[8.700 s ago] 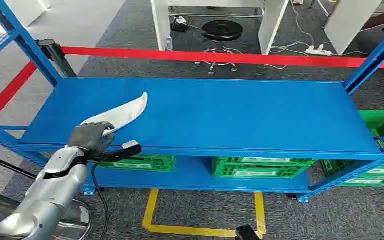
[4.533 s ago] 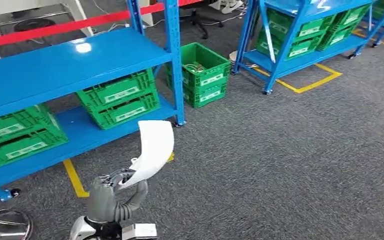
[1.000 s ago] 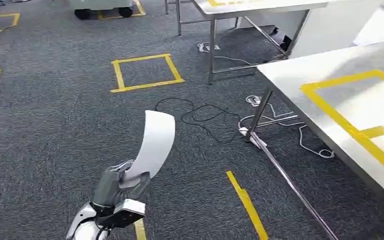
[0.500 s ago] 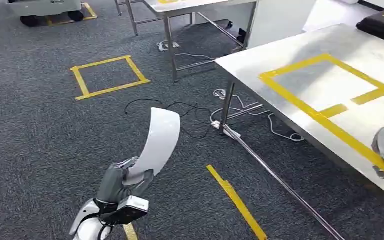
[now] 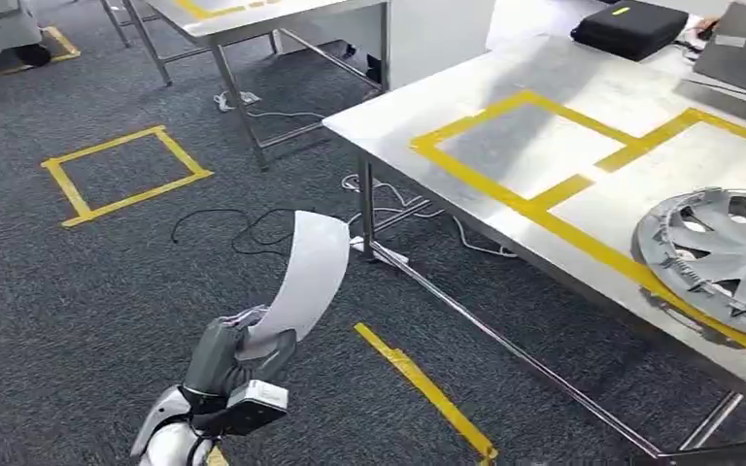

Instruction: Take the parts from the cabinet and place them on the table.

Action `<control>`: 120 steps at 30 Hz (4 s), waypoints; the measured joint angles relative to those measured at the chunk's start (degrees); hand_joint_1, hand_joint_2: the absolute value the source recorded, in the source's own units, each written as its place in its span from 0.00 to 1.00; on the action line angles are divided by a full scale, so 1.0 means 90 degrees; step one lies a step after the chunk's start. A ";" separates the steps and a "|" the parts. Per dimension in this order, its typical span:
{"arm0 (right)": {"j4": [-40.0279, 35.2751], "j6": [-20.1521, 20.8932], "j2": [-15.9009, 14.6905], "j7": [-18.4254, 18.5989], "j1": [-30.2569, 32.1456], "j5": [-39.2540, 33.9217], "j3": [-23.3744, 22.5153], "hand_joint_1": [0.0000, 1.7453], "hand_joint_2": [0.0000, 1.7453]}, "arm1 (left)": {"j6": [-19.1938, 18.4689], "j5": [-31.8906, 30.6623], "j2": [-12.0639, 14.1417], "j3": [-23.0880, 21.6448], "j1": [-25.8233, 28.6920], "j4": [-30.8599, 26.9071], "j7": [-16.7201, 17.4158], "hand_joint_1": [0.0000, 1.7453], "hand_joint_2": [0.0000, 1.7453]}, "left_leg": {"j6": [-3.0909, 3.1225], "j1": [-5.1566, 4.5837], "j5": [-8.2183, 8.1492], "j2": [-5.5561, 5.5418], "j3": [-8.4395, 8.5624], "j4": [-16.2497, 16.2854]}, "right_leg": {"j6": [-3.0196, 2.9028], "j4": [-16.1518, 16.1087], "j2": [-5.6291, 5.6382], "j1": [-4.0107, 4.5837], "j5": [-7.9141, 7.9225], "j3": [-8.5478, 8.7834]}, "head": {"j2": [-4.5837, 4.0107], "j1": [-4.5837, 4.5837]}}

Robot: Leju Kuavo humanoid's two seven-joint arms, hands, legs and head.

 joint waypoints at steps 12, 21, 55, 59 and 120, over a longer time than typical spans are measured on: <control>0.0002 0.0146 -0.0063 -0.0051 -0.0002 0.0027 0.0002 0.00 0.00 | 0.0002 -0.0015 -0.0010 0.0000 -0.0012 0.0019 0.0032 1.00 1.00 | -0.0025 0.0058 -0.0102 0.0418 0.0237 -0.0153 | 0.0274 0.0450 -0.0744 -0.0093 0.0136 -0.0361 | 0.0000 0.0068; 0.0024 0.0182 -0.0068 -0.0097 -0.0020 0.0080 0.0002 0.00 0.00 | 0.0044 -0.0051 -0.0005 0.0005 -0.0026 0.0019 0.0070 1.00 1.00 | -0.0253 0.0031 -0.0749 0.0426 -0.0236 0.0958 | -0.0078 0.0013 -0.0713 -0.0047 -0.0057 0.0028 | 0.0000 0.0005; 0.0075 0.0197 -0.0073 -0.0121 0.0014 0.0289 -0.0002 0.00 0.00 | 0.0362 -0.0058 -0.0029 0.0238 0.0009 0.0012 0.0252 1.00 1.00 | -0.0209 0.0003 -0.0803 0.0397 -0.0943 0.1912 | -0.0151 0.0045 -0.0683 0.0005 -0.0332 0.0320 | 0.0000 -0.0002; 0.0083 0.0197 -0.0073 -0.0121 0.0010 0.0311 0.0000 0.00 0.00 | 0.0389 -0.0046 -0.0019 0.0282 -0.0005 0.0015 0.0270 1.00 1.00 | 0.0051 -0.0116 0.0343 0.0393 -0.0435 0.0387 | -0.0129 0.0021 -0.0645 0.0041 -0.0534 0.0550 | 0.0000 0.0007; 0.0104 0.0306 -0.0126 -0.0095 -0.0014 0.0580 -0.0002 0.00 0.00 | 0.0561 -0.0168 0.0000 0.0692 -0.0094 0.0046 0.0323 1.00 1.00 | -0.0267 0.0061 0.0006 0.0256 -0.0492 0.0600 | -0.0049 0.0078 -0.0376 -0.0068 -0.0433 0.0485 | -0.0002 -0.0048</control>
